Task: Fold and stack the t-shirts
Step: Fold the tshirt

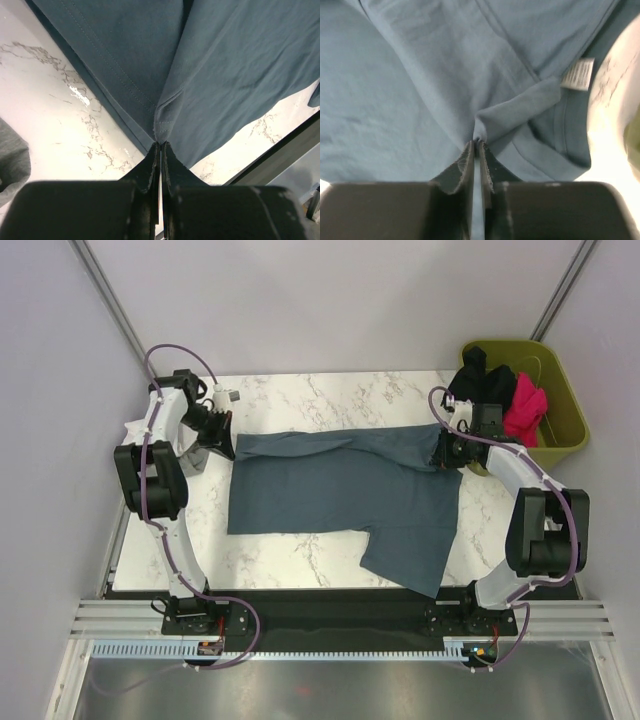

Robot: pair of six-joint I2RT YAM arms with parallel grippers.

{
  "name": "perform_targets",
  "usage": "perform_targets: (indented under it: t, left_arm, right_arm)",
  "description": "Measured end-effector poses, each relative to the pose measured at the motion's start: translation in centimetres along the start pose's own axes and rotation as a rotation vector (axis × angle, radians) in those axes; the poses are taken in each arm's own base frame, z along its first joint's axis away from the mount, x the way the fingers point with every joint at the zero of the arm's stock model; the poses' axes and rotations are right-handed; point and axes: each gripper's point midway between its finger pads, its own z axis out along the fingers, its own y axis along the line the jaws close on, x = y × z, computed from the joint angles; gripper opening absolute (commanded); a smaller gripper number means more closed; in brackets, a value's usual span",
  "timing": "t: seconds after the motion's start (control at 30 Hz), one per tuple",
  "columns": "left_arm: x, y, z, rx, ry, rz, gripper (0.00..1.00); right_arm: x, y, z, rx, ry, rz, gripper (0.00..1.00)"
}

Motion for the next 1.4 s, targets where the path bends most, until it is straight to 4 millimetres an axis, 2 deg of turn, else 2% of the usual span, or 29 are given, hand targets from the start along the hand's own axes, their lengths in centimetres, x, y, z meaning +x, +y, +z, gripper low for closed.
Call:
perform_targets:
  t: [0.07, 0.1, 0.17, 0.3, 0.4, 0.47, 0.6, 0.73, 1.03, 1.27, 1.4]
  left_arm:
    - [0.3, 0.0, 0.2, 0.004, 0.009, -0.006, 0.02]
    - [0.4, 0.0, 0.2, 0.005, 0.011, -0.007, 0.02]
    - [0.4, 0.0, 0.2, 0.004, 0.010, -0.006, 0.02]
    - [0.4, 0.0, 0.2, 0.005, 0.010, -0.007, 0.02]
    - [0.2, 0.0, 0.1, 0.003, 0.007, -0.004, 0.02]
    - [0.1, 0.0, 0.0, 0.002, 0.004, -0.003, 0.02]
    - [0.2, -0.1, 0.0, 0.002, 0.005, -0.003, 0.02]
    - [0.2, -0.1, 0.0, 0.002, 0.005, -0.004, 0.02]
    - [-0.5, -0.1, -0.5, -0.006, -0.014, 0.008, 0.02]
    - [-0.4, -0.1, -0.5, -0.004, -0.009, 0.006, 0.02]
    - [-0.3, -0.2, -0.5, -0.002, -0.005, 0.003, 0.02]
  right_arm:
    - [0.9, 0.1, -0.3, 0.004, 0.021, -0.003, 0.41]
    - [1.1, 0.0, -0.5, 0.010, 0.025, -0.003, 0.42]
    - [0.8, -0.1, -0.8, 0.023, 0.017, -0.005, 0.43]
    - [-1.1, -0.4, -1.1, 0.044, -0.028, -0.019, 0.43]
    - [-2.4, -0.9, -0.6, 0.052, -0.050, -0.027, 0.41]
    - [-2.6, -1.4, 0.1, 0.056, -0.045, -0.024, 0.40]
    - [-1.1, -2.6, 1.8, 0.071, 0.009, 0.012, 0.38]
    - [0.1, -3.5, 2.7, 0.090, 0.048, 0.051, 0.38]
    - [0.7, -4.9, 2.4, 0.153, 0.057, 0.082, 0.38]
    - [2.3, -5.2, 2.6, 0.166, 0.089, 0.093, 0.38]
    - [2.5, -5.4, 2.6, 0.176, 0.093, 0.094, 0.38]
